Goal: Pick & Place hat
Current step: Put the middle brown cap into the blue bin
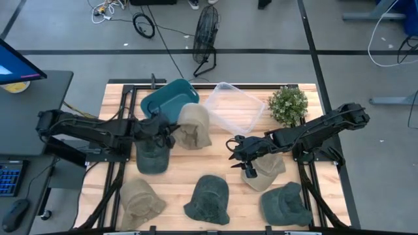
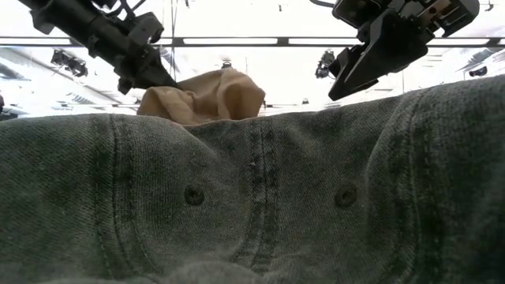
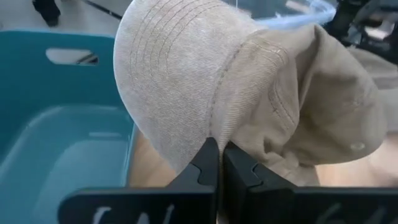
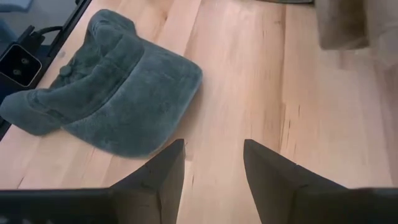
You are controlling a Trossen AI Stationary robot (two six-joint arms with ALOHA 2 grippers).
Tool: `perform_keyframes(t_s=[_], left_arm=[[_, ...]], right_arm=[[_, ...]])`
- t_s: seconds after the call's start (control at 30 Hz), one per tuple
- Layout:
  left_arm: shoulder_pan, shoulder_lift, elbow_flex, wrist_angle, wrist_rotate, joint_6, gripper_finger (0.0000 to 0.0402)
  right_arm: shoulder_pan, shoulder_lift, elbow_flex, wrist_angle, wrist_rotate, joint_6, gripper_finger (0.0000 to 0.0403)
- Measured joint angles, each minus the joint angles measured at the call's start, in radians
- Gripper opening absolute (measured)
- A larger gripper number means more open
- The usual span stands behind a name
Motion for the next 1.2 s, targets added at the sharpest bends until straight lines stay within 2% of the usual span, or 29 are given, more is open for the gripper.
perform_keyframes(t_s=[0.1,0.27,0.37,0.53,0.67,0.83,0.93,1.03,1.2], left_arm=[[-0.005,0.001,0.0,-0.028,-0.032,0.013,0.0004],[0.014,-0.018,0.018,-0.021,-0.232,0.098,0.0004],[0.051,-0.039,0.075,-0.054,-0.292,0.191,0.0004],[0.14,-0.047,0.175,-0.169,-0.323,0.31,0.0004],[0.232,-0.043,0.191,-0.295,-0.326,0.395,0.0004],[0.327,-0.043,0.19,-0.463,-0.343,0.346,0.0004],[0.343,-0.044,0.19,-0.437,-0.388,0.378,0.0004],[0.344,-0.044,0.19,-0.38,-0.389,0.395,0.0004],[0.344,-0.023,0.19,-0.509,-0.345,0.283,0.0004]], right_arm=[[0.0,0.0,0.0,0.027,0.0,-0.019,0.0168],[0.0,0.0,0.0,0.058,0.0,-0.036,0.0168],[0.0,0.0,0.0,0.057,0.0,-0.036,0.0168],[0.0,0.0,0.0,0.058,0.0,-0.035,0.0168],[0.0,0.0,0.0,0.057,0.0,-0.04,0.0168],[0.0,0.0,0.0,0.058,0.0,-0.04,0.0168],[0.0,0.0,0.0,0.058,0.0,-0.04,0.0168],[0.0,0.0,0.0,0.058,0.0,-0.04,0.0168],[0.0,0.0,0.0,0.058,0.0,-0.04,0.0168]])
